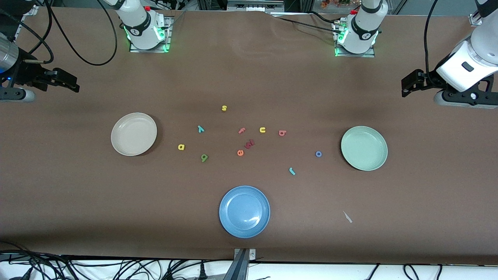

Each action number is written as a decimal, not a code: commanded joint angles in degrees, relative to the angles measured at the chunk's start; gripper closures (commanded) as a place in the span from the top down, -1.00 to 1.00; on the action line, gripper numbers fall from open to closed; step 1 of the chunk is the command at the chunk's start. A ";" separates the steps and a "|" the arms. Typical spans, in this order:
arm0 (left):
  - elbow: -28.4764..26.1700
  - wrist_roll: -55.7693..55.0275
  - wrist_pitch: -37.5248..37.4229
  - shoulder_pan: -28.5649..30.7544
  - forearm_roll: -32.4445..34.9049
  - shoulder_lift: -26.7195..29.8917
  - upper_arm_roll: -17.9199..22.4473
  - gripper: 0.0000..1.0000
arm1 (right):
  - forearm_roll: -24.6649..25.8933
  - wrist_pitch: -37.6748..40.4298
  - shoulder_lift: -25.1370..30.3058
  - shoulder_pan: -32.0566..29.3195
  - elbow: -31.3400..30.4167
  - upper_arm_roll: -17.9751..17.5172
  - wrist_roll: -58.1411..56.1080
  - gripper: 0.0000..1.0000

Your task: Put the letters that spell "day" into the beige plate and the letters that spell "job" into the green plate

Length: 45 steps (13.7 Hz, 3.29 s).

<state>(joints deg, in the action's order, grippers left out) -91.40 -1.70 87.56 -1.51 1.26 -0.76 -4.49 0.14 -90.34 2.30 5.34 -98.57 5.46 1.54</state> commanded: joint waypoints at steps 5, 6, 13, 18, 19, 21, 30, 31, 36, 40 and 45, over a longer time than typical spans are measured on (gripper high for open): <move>0.44 1.35 -0.11 0.19 0.50 -0.03 -0.07 1.00 | -1.02 1.31 -0.54 -0.06 1.27 0.26 -0.57 1.00; 0.44 1.35 -0.11 0.19 0.50 -0.03 -0.08 1.00 | -1.02 1.31 -0.54 -0.15 1.27 0.26 -0.13 1.00; 0.44 1.35 -0.11 0.19 0.50 -0.03 0.01 1.00 | -1.02 1.31 -0.71 -0.24 1.36 0.26 -0.48 1.00; 0.44 1.35 -0.11 0.19 0.50 -0.03 -0.08 1.00 | -1.02 1.31 -0.71 -0.24 1.36 0.26 -0.57 1.00; 0.44 1.35 -0.11 0.19 0.50 -0.03 -0.08 1.00 | -1.02 1.31 -0.71 -0.24 1.36 0.26 -0.66 1.00; 0.44 1.35 -0.11 0.19 0.50 -0.03 -0.07 1.00 | -1.02 1.31 -0.71 -0.24 1.36 0.26 -0.66 1.00; 0.44 1.35 -0.11 0.19 0.50 -0.03 -0.08 1.00 | -1.02 1.31 -0.71 -0.24 1.36 0.26 -0.83 1.00; 0.44 1.35 -0.11 0.19 0.50 -0.03 -0.08 1.00 | -1.02 1.31 -0.80 -0.15 1.27 0.26 -1.27 1.00; 0.44 0.56 -0.55 0.10 0.59 -0.12 -0.16 1.00 | -1.10 2.72 -2.56 4.05 1.19 -1.24 -1.28 1.00; 0.44 0.47 -0.46 0.02 0.50 -0.21 -0.52 1.00 | -1.19 1.31 -5.63 9.68 1.09 -2.20 -1.19 1.00; 0.44 0.56 -0.11 -0.86 0.50 -2.76 -0.60 1.00 | -2.51 -8.50 -11.95 14.86 -1.79 -2.29 5.03 1.00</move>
<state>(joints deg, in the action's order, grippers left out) -91.63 -1.70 87.51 -2.01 1.26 -2.34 -4.85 -1.49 -94.47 -7.29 17.79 -99.01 2.88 3.15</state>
